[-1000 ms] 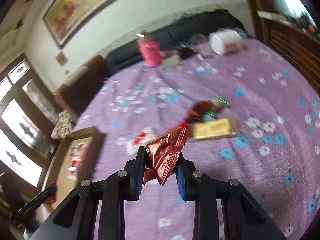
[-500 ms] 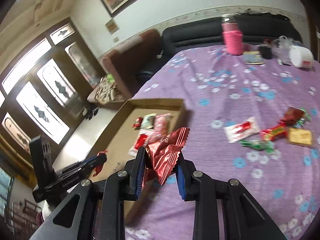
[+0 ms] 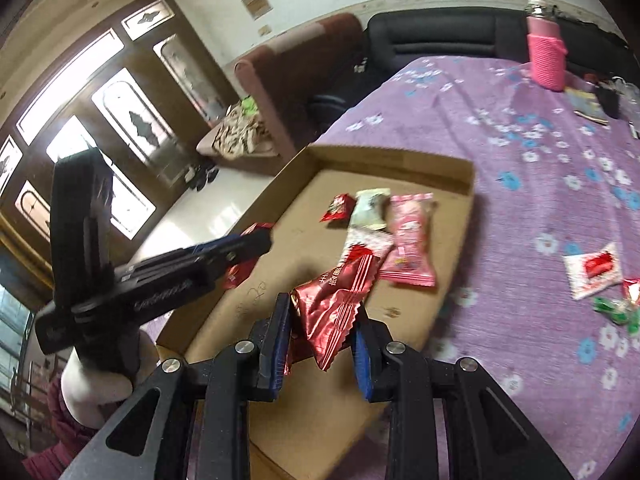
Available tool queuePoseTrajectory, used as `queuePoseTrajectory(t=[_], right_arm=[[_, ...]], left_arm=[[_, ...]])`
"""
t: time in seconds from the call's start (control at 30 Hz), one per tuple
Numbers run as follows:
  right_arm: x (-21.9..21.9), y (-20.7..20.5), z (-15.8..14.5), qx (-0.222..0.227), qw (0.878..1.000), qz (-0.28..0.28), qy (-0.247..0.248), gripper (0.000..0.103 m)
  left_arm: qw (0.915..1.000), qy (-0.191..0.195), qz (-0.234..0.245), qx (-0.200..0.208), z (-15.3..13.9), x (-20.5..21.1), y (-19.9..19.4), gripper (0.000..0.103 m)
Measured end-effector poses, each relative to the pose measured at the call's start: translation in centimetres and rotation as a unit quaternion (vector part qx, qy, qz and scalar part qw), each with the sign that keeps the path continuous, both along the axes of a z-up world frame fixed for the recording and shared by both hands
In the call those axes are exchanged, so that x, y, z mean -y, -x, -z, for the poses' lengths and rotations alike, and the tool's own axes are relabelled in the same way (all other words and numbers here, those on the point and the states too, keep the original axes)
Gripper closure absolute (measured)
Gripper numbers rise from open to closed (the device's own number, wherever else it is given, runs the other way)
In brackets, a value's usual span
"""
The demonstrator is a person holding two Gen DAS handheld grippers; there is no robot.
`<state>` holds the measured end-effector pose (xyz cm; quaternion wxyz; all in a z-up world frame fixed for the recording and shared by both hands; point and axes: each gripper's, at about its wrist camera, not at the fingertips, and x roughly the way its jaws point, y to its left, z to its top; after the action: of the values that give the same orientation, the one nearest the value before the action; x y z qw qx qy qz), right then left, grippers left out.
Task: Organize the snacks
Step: 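Carry both snacks into the box and open both tools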
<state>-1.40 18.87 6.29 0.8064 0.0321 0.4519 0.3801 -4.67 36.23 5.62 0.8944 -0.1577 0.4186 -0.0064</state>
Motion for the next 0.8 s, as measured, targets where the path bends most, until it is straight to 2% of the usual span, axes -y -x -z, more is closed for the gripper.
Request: queuePoseTrajectory(t=[0.27,0.33,0.4,0.5,0.63,0.8], right_arm=[[-3.3,-1.4,2.4,-0.022,0.999,-0.017,0.020,0.070],[-3.4,-1.9,2.8,-0.032,0.999,-0.011,0.014,0.069],[-3.2,-2.3,2.8,-0.045,0.999,-0.010,0.005,0.069],[-2.3,-2.1,2.2,-0.046,0.999,-0.005,-0.008,0.069],[-0.3,-1.8,0.8,-0.037,0.999,0.008,-0.027,0.069],[4.8,-1.4,-1.0,-0.021,0.997,0.049,-0.049,0.069]], left_arm=[[0.9997,0.008,-0.007,-0.023,1.2,-0.9,-2.0,0.082],[0.9995,0.023,-0.010,-0.019,1.1,-1.3,-1.9,0.075],[0.9995,0.028,-0.014,-0.010,0.6,-1.5,-1.6,0.059],[0.9992,0.033,-0.019,0.007,-0.5,-1.7,-0.7,0.056],[0.9983,0.043,-0.028,0.028,-2.1,-1.5,1.0,0.046],[0.9974,0.052,-0.013,0.048,-4.1,0.6,3.2,0.036]])
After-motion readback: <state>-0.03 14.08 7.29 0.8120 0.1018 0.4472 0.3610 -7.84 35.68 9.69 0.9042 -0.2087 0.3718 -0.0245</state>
